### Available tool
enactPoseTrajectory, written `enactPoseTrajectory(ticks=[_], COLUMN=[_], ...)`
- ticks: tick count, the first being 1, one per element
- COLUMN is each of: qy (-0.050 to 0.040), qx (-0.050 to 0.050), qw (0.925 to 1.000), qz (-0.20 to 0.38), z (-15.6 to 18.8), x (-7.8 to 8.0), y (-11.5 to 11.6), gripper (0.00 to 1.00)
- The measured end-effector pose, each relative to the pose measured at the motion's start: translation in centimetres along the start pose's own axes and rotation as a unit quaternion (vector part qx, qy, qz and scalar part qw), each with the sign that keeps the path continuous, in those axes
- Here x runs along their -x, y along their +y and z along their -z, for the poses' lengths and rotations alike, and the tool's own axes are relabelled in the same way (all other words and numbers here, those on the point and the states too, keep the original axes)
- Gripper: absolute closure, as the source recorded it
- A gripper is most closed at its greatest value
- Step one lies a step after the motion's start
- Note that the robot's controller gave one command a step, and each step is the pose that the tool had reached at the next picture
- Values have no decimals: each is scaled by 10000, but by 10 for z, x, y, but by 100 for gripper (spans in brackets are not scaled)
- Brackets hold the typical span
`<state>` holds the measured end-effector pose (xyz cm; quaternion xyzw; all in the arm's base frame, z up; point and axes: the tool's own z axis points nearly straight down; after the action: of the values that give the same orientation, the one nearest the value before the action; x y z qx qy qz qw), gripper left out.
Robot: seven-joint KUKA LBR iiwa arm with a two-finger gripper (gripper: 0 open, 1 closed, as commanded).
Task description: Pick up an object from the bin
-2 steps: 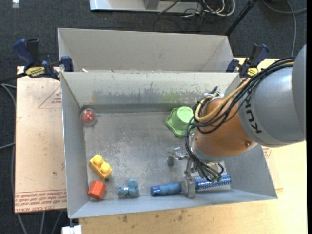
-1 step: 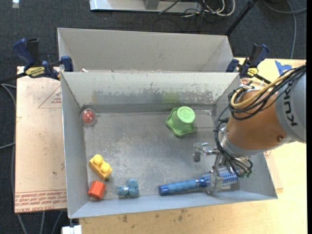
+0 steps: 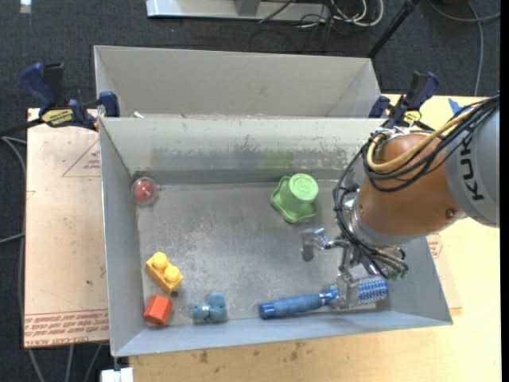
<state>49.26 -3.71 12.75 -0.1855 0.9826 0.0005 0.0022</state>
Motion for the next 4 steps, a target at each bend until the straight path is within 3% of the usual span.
enactPoseTrajectory(ticks=[1, 2, 3, 4], qy=[-56, -88, -63, 7], qx=[-24, -32, -18, 2], qw=[9905, 9907, 9908, 9909], qz=[1373, 1358, 1355, 1342], z=[-56, -55, -56, -23], x=[-3, -1, -3, -2], y=[6, 6, 6, 7], gripper=[0, 0, 100, 100])
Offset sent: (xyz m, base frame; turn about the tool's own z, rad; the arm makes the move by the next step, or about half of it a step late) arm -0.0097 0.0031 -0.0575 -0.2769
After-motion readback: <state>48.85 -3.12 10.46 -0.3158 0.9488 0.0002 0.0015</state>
